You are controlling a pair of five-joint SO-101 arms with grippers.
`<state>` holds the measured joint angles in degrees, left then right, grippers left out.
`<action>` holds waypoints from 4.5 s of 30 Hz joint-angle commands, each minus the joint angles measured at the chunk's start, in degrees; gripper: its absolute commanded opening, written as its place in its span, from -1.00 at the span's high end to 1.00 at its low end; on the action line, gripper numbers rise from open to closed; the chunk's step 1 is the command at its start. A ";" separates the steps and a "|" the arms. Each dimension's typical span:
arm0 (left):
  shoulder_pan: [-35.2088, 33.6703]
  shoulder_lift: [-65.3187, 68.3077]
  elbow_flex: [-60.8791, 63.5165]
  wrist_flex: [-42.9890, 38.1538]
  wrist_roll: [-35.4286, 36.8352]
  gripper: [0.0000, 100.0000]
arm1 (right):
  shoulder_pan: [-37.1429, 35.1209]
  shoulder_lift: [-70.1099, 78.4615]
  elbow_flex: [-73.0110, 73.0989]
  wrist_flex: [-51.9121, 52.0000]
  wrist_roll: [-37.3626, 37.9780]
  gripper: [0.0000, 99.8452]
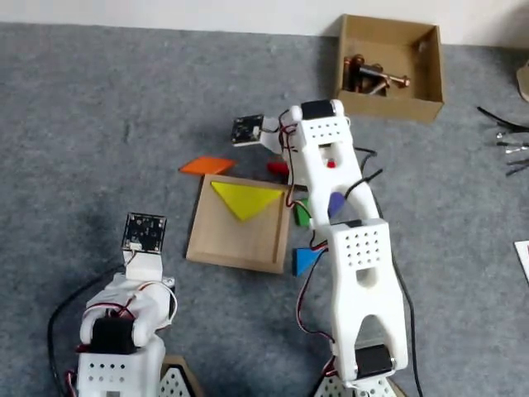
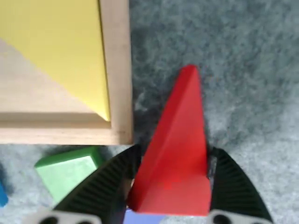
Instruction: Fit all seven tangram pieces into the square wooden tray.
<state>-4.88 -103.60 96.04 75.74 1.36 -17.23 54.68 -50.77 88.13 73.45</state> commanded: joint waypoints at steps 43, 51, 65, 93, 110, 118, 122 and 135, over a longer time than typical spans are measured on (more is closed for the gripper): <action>-0.75 -0.92 1.10 0.26 0.35 0.99 | -1.80 -1.89 -26.59 7.43 -35.78 0.99; -0.75 -0.92 1.10 0.26 0.35 0.99 | -5.32 -1.98 -38.90 12.97 -59.78 0.99; -0.75 -0.92 1.10 0.26 0.35 0.99 | -9.63 -19.03 -31.43 12.97 -60.57 0.99; -0.75 -0.92 1.10 0.26 0.35 0.99 | -21.85 -54.02 32.31 8.48 -84.75 0.99; -0.75 -0.92 1.10 0.26 0.35 0.99 | -22.81 -73.10 67.38 -16.13 -78.68 0.99; -0.75 -0.92 1.10 0.26 0.35 0.99 | -22.99 -73.19 83.38 -43.38 -85.27 0.99; -0.75 -0.92 1.10 0.26 0.35 0.99 | -23.16 -73.19 87.60 -51.56 -90.20 0.99; -0.75 -0.92 1.10 0.26 0.35 0.99 | -27.47 -70.81 89.27 -62.55 -101.71 0.99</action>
<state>-4.88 -103.60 96.04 75.74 1.36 -43.16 -15.38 39.08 29.41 -27.65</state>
